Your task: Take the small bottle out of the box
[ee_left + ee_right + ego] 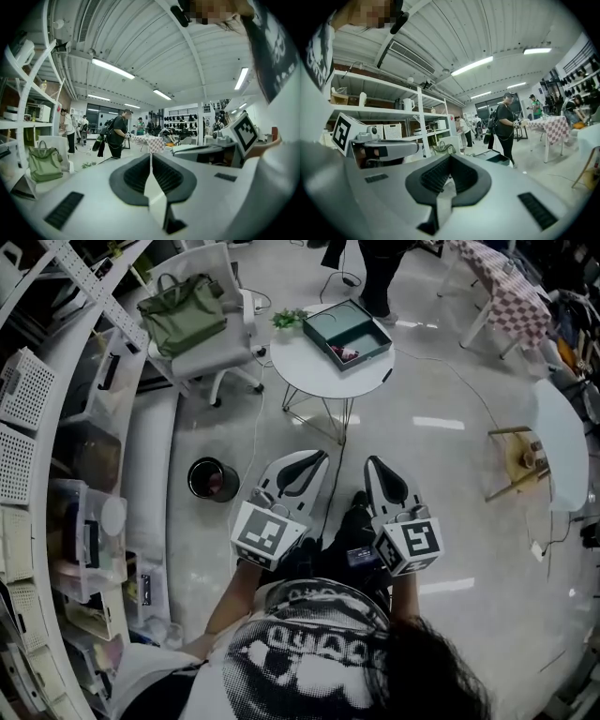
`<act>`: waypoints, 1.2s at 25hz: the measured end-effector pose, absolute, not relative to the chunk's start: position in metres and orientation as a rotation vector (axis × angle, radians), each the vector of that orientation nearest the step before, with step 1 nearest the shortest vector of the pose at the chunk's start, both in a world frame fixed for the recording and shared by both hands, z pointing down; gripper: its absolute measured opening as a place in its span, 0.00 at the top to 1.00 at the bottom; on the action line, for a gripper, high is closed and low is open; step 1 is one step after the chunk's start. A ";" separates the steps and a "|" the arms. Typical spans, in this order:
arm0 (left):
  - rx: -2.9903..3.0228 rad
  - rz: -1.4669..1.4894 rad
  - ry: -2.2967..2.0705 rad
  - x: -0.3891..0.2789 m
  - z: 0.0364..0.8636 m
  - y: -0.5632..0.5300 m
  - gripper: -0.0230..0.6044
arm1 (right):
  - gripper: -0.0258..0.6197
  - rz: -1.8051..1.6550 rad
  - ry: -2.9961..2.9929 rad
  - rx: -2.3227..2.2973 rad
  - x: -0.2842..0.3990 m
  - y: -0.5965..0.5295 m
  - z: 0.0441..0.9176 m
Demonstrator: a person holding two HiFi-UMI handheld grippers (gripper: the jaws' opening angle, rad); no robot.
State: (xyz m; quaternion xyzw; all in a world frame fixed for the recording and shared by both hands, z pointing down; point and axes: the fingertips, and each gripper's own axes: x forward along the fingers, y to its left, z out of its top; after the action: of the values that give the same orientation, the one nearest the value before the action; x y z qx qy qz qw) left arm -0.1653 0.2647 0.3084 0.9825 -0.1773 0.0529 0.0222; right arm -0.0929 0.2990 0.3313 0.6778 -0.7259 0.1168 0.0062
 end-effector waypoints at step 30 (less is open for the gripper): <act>2.938 0.332 -0.921 0.064 0.318 0.127 0.93 | 0.96 0.493 -2.532 1.776 0.141 0.136 0.358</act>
State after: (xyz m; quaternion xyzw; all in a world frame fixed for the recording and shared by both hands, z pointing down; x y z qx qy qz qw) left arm 0.0643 0.1272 0.3179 0.9484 -0.2974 0.1073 0.0221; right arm 0.1412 0.1364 0.3580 0.5670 -0.8085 0.1575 0.0049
